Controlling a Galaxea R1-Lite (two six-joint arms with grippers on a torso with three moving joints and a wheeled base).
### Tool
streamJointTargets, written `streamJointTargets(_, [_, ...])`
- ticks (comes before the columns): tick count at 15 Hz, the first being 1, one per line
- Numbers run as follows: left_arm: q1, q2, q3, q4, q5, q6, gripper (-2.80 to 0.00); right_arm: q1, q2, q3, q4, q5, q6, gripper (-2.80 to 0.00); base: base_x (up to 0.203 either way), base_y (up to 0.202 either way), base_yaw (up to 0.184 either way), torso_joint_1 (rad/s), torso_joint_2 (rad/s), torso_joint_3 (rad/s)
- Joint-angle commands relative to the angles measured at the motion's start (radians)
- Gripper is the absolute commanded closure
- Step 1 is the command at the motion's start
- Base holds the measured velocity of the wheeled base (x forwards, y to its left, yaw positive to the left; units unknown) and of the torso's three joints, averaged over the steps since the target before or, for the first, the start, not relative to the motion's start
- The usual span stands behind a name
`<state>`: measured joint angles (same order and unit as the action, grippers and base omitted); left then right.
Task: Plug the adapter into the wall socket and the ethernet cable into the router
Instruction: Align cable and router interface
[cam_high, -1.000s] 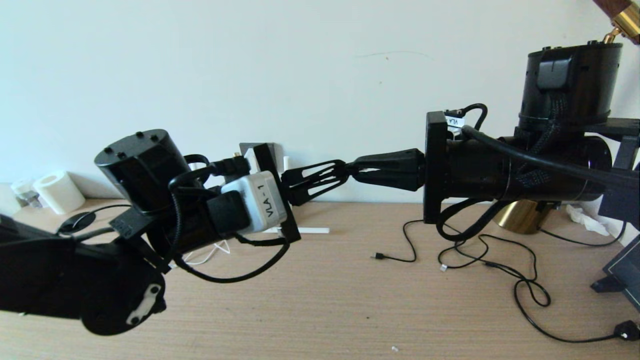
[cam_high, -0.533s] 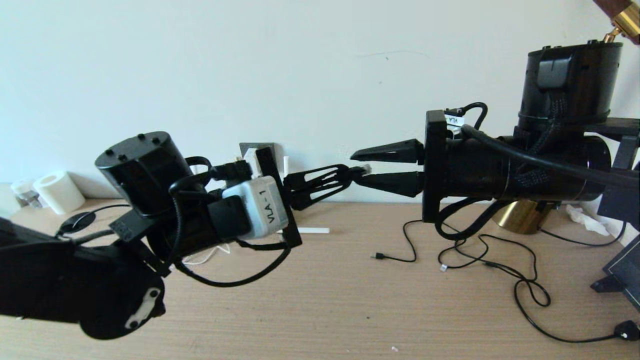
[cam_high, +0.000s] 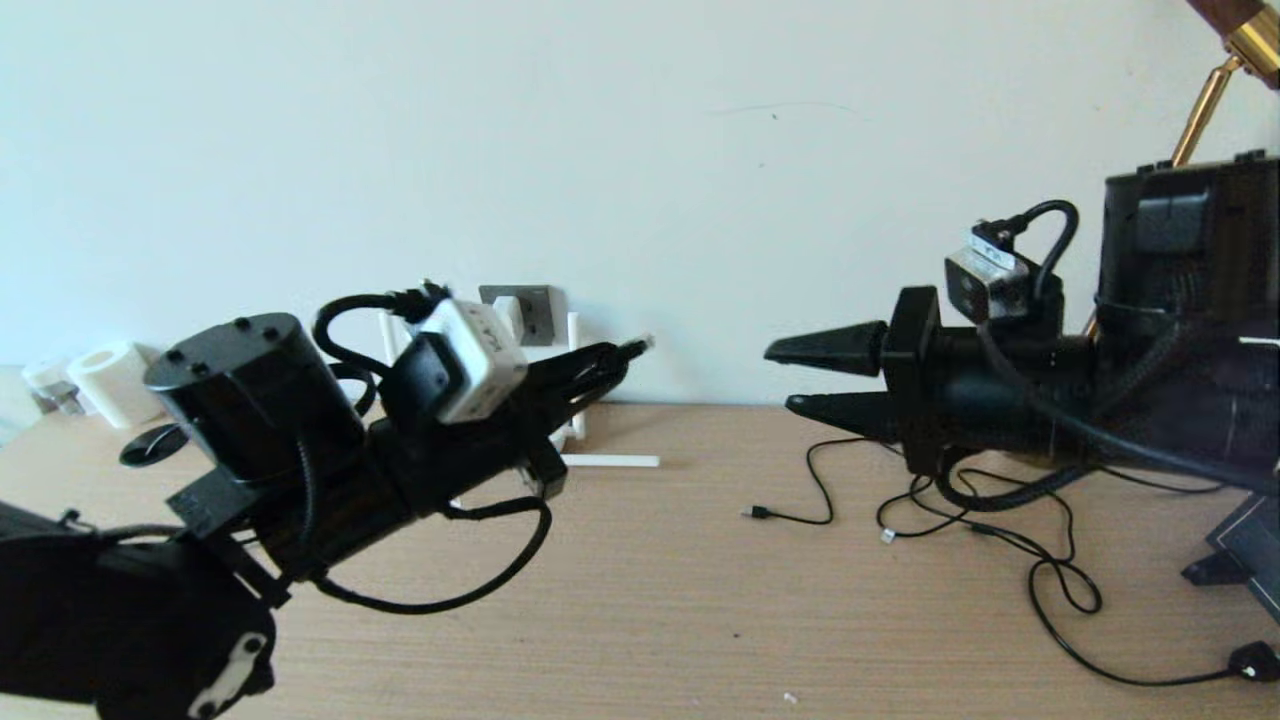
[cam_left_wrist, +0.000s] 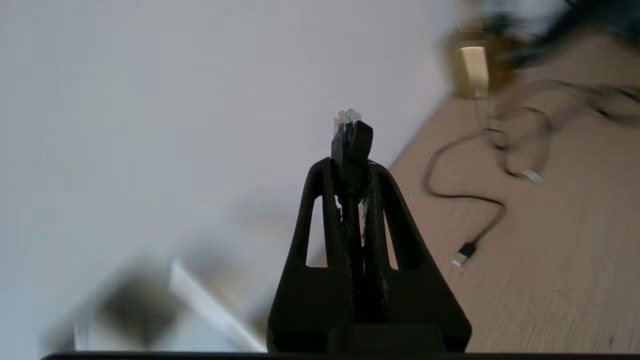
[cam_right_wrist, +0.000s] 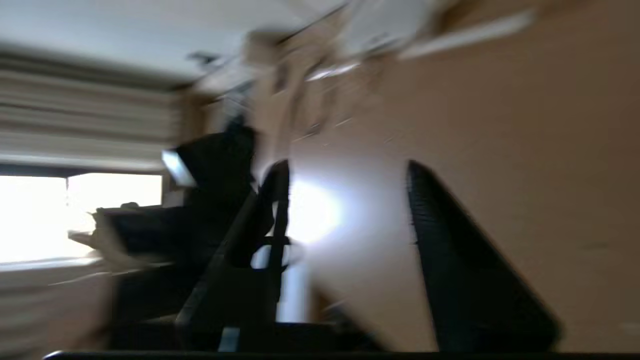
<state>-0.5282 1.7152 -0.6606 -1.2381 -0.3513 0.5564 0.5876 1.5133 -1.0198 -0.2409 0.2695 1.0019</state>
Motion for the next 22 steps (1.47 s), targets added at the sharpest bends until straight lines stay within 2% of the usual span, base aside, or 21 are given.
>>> streamJointTargets(1, [0.006,-0.012,0.028,-0.026,0.115,-0.168,0.00,0.013,-0.114,0.082,0.002,-0.175,-0.189,0.00,0.000,0.000,0.000,0.000,0.00,0.000])
streamJointTargets(2, [0.007,-0.016,0.037,-0.036,0.204,-0.279,0.00,0.027,-0.188,0.135,0.010,-0.236,-0.246,0.00,0.000,0.000,0.000,0.000,0.00,0.000])
streamJointTargets(3, [0.008,-0.014,0.042,-0.037,0.309,-0.362,0.00,0.039,-0.269,0.182,0.030,-0.275,-0.298,0.00,0.000,0.000,0.000,0.000,0.00,0.000])
streamJointTargets(5, [0.015,0.020,0.064,-0.029,0.511,-0.475,0.00,0.052,-0.476,0.265,0.131,-0.334,-0.435,0.00,0.000,0.000,0.000,0.000,0.00,0.000])
streamJointTargets(8, [0.039,0.087,0.137,-0.028,0.623,-0.499,0.00,0.048,-0.766,0.375,0.347,-0.417,-0.633,0.00,0.000,0.000,0.000,0.000,0.00,0.000])
streamJointTargets(9, [0.039,0.111,0.139,-0.031,0.669,-0.500,0.00,0.013,-0.844,0.420,0.400,-0.446,-0.717,0.00,0.000,0.000,0.000,0.000,0.00,0.000])
streamJointTargets(10, [0.040,0.124,0.143,-0.032,0.700,-0.506,0.00,-0.064,-0.911,0.466,0.433,-0.474,-0.816,0.00,0.000,0.000,0.000,0.000,0.00,0.000])
streamJointTargets(12, [0.039,0.134,0.147,-0.032,0.711,-0.524,0.00,-0.252,-1.073,0.527,0.467,-0.502,-0.989,0.00,0.000,0.000,0.000,0.000,0.00,0.000])
streamJointTargets(14, [0.031,0.121,0.179,-0.032,0.709,-0.521,0.00,-0.412,-1.211,0.589,0.479,-0.487,-1.048,0.00,0.000,0.000,0.000,0.000,0.00,0.000])
streamJointTargets(15, [0.029,0.119,0.190,-0.032,0.706,-0.520,0.00,-0.448,-1.240,0.652,0.457,-0.493,-1.033,0.00,0.000,0.000,0.000,0.000,0.00,0.000])
streamJointTargets(17, [0.028,0.084,0.247,-0.031,0.701,-0.519,0.00,-0.450,-1.239,0.811,0.363,-0.490,-1.010,0.00,0.000,0.000,0.000,0.000,0.00,0.000])
streamJointTargets(18, [0.028,0.078,0.271,-0.029,0.686,-0.520,0.00,-0.450,-1.239,0.904,0.304,-0.468,-1.026,0.00,0.000,0.000,0.000,0.000,0.00,0.000])
streamJointTargets(19, [0.028,0.076,0.285,-0.030,0.677,-0.522,0.00,-0.450,-1.238,0.966,0.258,-0.401,-1.046,0.00,0.000,0.000,0.000,0.000,0.00,0.000])
streamJointTargets(20, [0.028,0.070,0.294,-0.032,0.675,-0.524,0.00,-0.450,-1.237,1.000,0.235,-0.305,-1.044,0.00,0.000,0.000,0.000,0.000,0.00,0.000])
streamJointTargets(22, [0.028,0.067,0.285,-0.035,0.676,-0.544,0.00,-0.451,-1.232,0.998,0.303,-0.276,-1.059,0.00,0.000,0.000,0.000,0.000,0.00,0.000])
